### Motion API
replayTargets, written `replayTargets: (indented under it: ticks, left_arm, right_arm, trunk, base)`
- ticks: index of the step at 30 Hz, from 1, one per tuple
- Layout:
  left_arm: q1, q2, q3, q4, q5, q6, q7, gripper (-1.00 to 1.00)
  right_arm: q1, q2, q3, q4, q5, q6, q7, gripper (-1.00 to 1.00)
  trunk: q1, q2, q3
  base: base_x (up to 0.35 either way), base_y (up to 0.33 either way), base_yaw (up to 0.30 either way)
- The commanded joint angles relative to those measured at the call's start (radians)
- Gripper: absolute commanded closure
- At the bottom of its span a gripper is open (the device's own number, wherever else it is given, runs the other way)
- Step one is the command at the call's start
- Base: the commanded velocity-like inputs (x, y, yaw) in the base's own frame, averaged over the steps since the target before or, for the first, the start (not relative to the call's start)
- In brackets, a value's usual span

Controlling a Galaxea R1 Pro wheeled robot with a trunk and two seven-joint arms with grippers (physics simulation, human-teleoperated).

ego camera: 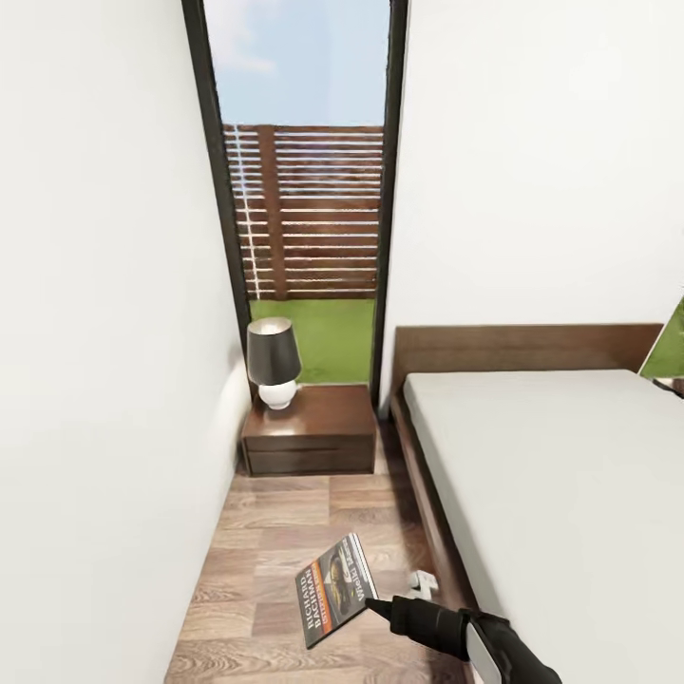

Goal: In the bedroom, move the book from the bed onto either nightstand, and place the two sandals side by side next to the bed.

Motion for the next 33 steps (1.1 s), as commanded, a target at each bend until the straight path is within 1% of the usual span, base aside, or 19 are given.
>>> replayTargets:
  ticks: [1,7,17,23,33]
  left_arm:
    - [0.000,0.000,-0.009,0.000,0.007,-0.003,0.001,-1.00]
    - [0.000,0.000,-0.009,0.000,0.007,-0.003,0.001,-1.00]
    - [0.000,0.000,-0.009,0.000,0.007,-0.003,0.001,-1.00]
    - [0.000,0.000,-0.009,0.000,0.007,-0.002,0.001,-1.00]
    - [0.000,-0.001,-0.010,0.000,0.006,-0.003,0.001,-1.00]
  right_arm:
    - [-0.001,0.001,-0.006,0.000,-0.006,0.011,0.003,1.00]
    - [-0.001,0.001,-0.006,0.000,-0.006,0.011,0.003,1.00]
    - [-0.001,0.001,-0.006,0.000,-0.006,0.011,0.003,1.00]
    - [-0.001,0.001,-0.006,0.000,-0.006,0.011,0.003,1.00]
    - [-0.001,0.001,-0.006,0.000,-0.006,0.011,0.003,1.00]
  trunk:
    - [0.001,-0.002,-0.002]
    - [0.001,-0.002,-0.002]
    - [0.001,-0.002,-0.002]
    - [0.001,-0.002,-0.002]
    - [0.001,-0.002,-0.002]
  base:
    - [0.340,0.088,-0.179]
    - [0.340,0.075,-0.093]
    - [0.332,0.078,-0.015]
    - [0.257,0.136,-0.002]
    - [0.255,0.030,0.000]
